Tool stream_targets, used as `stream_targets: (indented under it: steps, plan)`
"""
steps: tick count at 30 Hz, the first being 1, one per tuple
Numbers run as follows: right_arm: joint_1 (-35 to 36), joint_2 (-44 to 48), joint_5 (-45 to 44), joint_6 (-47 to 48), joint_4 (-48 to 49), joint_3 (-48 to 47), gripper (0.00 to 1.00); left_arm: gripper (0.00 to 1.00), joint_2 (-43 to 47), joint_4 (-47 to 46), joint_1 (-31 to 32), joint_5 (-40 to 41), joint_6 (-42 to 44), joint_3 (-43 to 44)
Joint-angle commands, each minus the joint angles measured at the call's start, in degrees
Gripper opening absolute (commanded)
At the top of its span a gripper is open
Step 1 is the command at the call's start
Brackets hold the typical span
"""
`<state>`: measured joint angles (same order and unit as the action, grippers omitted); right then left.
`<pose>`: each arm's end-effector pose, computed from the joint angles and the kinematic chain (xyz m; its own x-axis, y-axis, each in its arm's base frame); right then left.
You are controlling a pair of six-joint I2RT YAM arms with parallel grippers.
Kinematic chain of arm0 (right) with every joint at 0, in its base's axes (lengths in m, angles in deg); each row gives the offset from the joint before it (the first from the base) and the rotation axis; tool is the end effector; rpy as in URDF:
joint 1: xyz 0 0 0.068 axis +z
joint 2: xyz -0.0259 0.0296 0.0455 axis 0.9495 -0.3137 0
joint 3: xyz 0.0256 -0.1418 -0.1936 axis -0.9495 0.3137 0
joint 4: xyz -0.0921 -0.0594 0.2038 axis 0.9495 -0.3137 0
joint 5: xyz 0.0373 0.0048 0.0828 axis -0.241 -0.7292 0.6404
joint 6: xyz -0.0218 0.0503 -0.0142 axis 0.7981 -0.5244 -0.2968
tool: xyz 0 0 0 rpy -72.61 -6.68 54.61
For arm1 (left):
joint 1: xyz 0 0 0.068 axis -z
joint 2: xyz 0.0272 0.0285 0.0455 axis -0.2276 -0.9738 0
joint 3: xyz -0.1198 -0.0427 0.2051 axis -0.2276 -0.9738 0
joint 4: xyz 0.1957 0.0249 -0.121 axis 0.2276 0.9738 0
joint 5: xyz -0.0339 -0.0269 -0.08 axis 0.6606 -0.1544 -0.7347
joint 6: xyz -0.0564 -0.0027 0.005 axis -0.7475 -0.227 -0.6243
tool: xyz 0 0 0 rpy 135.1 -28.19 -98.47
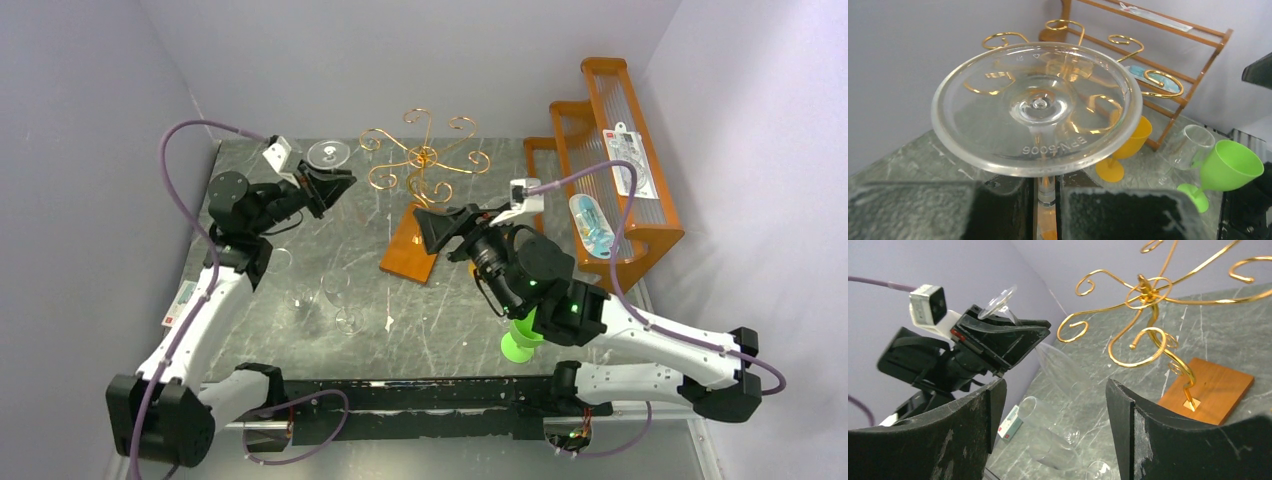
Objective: Place the wine glass upside down on the wine glass rack
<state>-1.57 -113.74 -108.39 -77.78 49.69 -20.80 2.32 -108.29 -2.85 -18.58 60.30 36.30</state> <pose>0.0940 0.1837 0.3946 -0.1975 0.5169 -0.8330 -0.4467 0.7089 0.5458 0.2187 -0.0665 0.3523 -0.0056 -0.1615 -0.9869 0.7951 0.5978 -0.1024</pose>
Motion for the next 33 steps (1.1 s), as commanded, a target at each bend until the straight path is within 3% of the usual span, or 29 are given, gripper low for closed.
stream_targets:
  steps: [1, 4, 13, 23, 33]
  plan:
    - [-0.16, 4.41, -6.41, -5.36, 3.06, 3.9, 0.76, 0.05, -6.18, -13.33, 0.65, -10.13, 0.32, 2.34]
    - [-0.19, 6.13, -9.53, -6.53, 5.74, 7.07, 0.76, 0.05, -9.77, -16.1, 1.7, -12.6, -0.23, 2.99]
    - [-0.35, 8.24, -14.07, -6.49, 7.54, 9.57, 0.76, 0.05, -17.71, -12.91, 4.93, -15.64, 5.45, 8.92]
    - [-0.39, 8.65, -13.92, -5.19, 9.51, 10.1, 0.76, 0.05, -24.24, -12.46, 5.08, -13.3, 8.31, 11.73]
    - [-0.41, 7.01, -12.61, -5.17, 9.57, 9.52, 0.76, 0.05, -29.14, -14.25, 5.07, -19.73, 6.45, 14.76]
